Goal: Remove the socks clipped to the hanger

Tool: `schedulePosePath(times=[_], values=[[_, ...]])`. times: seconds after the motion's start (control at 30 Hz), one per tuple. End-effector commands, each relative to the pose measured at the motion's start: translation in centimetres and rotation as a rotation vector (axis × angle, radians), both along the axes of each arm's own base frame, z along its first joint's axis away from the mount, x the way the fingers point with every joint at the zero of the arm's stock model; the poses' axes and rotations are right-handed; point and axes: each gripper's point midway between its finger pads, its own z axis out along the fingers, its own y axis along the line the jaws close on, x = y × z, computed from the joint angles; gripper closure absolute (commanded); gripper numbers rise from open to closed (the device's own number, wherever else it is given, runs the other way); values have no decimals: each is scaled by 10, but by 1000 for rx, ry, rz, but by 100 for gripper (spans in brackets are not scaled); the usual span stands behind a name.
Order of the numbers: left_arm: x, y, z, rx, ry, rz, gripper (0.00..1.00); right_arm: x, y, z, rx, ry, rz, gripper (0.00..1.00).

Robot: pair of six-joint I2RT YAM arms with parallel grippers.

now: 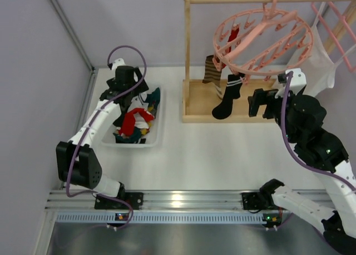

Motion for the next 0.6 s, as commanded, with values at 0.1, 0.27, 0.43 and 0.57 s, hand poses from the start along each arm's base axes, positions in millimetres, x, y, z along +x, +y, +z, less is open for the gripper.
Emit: schedulePosePath(times=[0.1,0.27,0.43,0.57], values=[[-12,-23,5,-141,-18,-53,2,-2,-1,-14,36,12,-5,1],[-39,-81,19,-129,-107,-210,2,-19,6,-23,116,-18,67,0],[-86,-195,41,-134,-309,-631,2,-33,17,-22,165,-39,156,0],[-120,-252,59,-170,-526,-922,2,-48,23,-15,195,-75,230,1]])
